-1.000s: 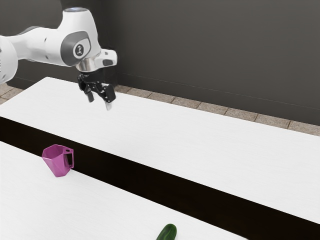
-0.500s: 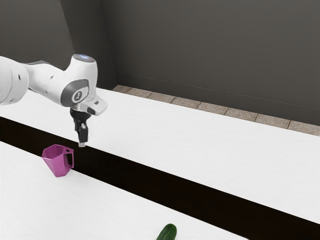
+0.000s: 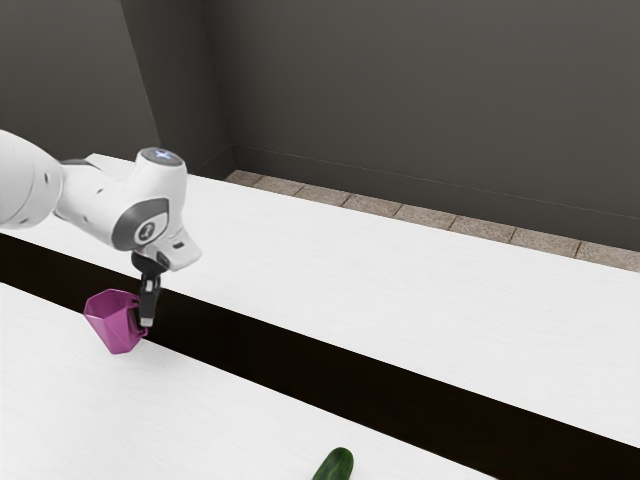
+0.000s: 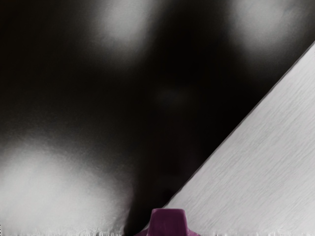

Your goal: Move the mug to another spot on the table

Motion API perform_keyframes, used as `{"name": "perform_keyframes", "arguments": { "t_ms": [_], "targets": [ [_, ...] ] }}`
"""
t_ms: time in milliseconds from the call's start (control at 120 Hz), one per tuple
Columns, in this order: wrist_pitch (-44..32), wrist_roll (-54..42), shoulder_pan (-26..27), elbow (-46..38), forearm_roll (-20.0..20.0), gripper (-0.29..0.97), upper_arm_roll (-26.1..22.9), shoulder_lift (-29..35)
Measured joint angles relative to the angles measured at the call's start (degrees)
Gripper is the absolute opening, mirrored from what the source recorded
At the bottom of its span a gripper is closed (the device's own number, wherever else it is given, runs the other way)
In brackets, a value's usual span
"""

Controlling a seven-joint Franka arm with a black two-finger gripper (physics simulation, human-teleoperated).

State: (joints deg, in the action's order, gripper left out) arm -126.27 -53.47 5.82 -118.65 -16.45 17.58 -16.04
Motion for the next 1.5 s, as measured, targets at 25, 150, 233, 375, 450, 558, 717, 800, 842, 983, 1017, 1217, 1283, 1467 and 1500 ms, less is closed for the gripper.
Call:
{"name": "perform_keyframes", "arguments": {
  "t_ms": [25,150,233,375,450,558,717,800,842,983,1017,1217,1283,1467,1500],
  "targets": [
    [-0.14,-0.4,-0.05,0.1,-0.01,0.68,0.06,-0.06],
    [-0.65,-2.18,-0.32,1.37,-0.05,0.68,0.16,-1.01],
    [-0.85,-3.21,-0.48,2.89,-0.04,0.68,0.22,-1.87],
    [-0.98,-4.64,-0.79,4.25,0.24,0.68,1.14,-2.59],
    [-0.94,-5.25,-0.89,4.34,0.48,0.68,1.67,-2.68],
    [-0.79,-5.67,-0.89,4.36,0.78,0.68,1.82,-2.65],
    [-0.32,-4.72,-0.89,4.33,1.4,0.68,1.84,-2.55],
    [0.02,-3.95,-0.88,4.29,2.09,0.68,1.84,-2.5],
    [0.14,-3.55,-0.88,4.29,2.45,0.68,1.84,-2.48],
    [0.3,-2.23,-1.16,3.97,3.37,0.68,1.84,-3.33],
    [0.24,-1.97,-1.24,3.98,3.45,0.68,1.84,-3.61],
    [-0.18,-0.71,-1.71,3.99,3.61,0.68,1.84,-5.18],
    [-0.43,-0.4,-1.82,3.95,3.61,0.68,1.8,-5.54],
    [-0.98,0.29,-1.92,3.89,3.62,0.68,1.65,-6.37],
    [-1.07,0.39,-1.93,3.87,3.62,0.68,1.61,-6.43]
  ]
}}
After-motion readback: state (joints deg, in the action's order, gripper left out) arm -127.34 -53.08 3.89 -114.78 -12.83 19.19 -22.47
